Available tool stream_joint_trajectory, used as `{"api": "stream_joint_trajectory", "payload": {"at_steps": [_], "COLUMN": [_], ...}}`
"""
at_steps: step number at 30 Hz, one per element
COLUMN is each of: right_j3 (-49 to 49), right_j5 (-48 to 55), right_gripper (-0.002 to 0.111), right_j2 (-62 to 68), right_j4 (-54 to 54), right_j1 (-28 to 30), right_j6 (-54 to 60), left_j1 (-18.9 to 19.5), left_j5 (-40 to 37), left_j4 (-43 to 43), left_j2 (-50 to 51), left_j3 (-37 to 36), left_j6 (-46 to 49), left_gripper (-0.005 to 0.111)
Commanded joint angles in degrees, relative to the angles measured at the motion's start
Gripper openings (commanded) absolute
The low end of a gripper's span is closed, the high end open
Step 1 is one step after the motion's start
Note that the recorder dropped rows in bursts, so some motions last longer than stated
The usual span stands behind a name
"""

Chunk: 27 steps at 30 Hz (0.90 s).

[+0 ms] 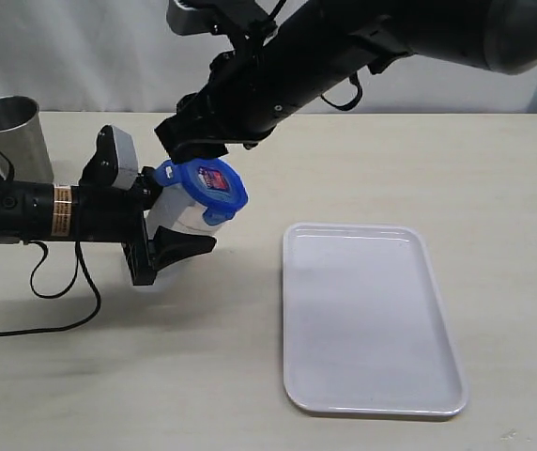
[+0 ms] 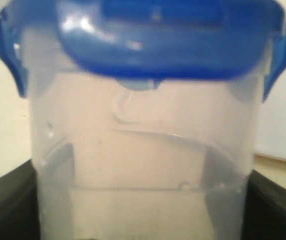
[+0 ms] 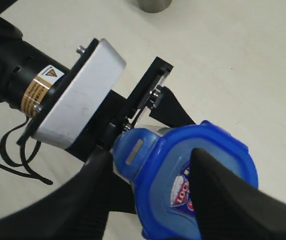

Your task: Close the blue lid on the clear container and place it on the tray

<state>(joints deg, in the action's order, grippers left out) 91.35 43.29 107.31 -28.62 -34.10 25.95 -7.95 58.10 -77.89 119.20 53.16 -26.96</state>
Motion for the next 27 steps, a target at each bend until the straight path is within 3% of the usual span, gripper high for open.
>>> {"api": "stream_joint_trajectory", "payload": {"at_steps": [1, 11, 21, 27], "right_j3": [-0.1, 2.0, 5.9, 5.9], "right_j5": [-2.3, -3.8, 1.4, 4.0], "right_gripper": [0.045, 0.045, 0.045, 0.028], "right_j2": [1.5, 3.1, 6.8, 8.3], "right_j4": [8.6, 16.8, 17.3, 17.3], "right_j1": [-2.5, -4.7, -4.7, -4.7], "right_j6": [-6.2, -14.4, -15.5, -13.9], "left_j1": [-0.1, -0.1, -0.1, -0.1], "left_j5": [-1.2, -0.5, 0.1, 0.9], "left_j4": [-0.3, 0.6, 1.1, 2.1], "left_j2": [-0.2, -0.2, -0.2, -0.2], "left_j3": [0.3, 0.3, 0.3, 0.3], "left_j6": [0.3, 0.6, 1.3, 1.4], "left_gripper": [0.0, 0.0, 0.0, 0.0]}}
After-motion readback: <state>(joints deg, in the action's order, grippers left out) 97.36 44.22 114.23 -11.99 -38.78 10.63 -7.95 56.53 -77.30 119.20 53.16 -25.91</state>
